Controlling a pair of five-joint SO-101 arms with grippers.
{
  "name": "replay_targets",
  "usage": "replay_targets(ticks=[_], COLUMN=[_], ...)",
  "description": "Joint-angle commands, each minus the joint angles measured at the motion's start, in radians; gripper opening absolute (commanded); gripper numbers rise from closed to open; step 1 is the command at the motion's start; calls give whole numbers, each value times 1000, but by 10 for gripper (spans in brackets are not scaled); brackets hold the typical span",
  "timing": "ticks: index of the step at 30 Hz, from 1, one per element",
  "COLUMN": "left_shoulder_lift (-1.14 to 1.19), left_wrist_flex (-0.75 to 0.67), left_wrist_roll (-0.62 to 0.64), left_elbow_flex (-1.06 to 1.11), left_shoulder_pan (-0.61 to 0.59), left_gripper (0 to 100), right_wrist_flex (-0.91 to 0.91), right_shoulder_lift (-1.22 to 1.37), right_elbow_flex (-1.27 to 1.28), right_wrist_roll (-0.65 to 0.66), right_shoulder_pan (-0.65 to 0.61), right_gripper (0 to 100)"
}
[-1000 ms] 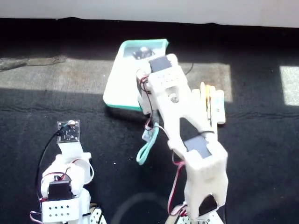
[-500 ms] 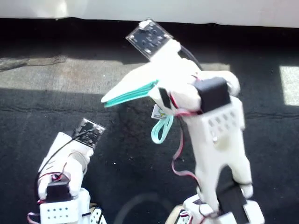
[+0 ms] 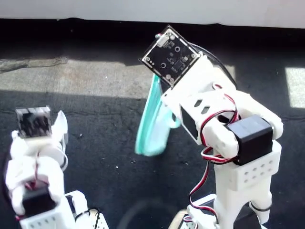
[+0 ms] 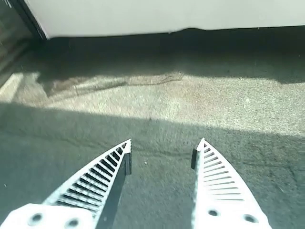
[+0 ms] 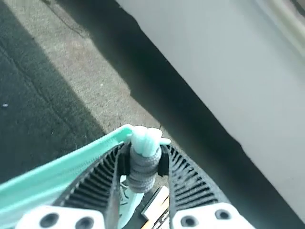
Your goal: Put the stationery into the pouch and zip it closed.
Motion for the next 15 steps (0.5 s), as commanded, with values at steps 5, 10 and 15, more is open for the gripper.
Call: replay_targets(ticks=[5, 10, 15], left_shoulder_lift=[653, 846, 912], left_wrist_flex=[413, 638, 709], left_wrist_roll=[68, 69, 69], left_elbow_flex=[-714, -1072, -1291], left_shoulder_pan=[128, 240, 278], left_gripper=[224, 224, 224], right_wrist_flex=[45, 142, 179], right_shoulder_lift=[18, 45, 47], right_elbow_flex=[-42, -41, -44], right_wrist_roll=[-249, -250, -255], right_shoulder_pan=[-148, -249, -251], right_gripper=[5, 5, 5])
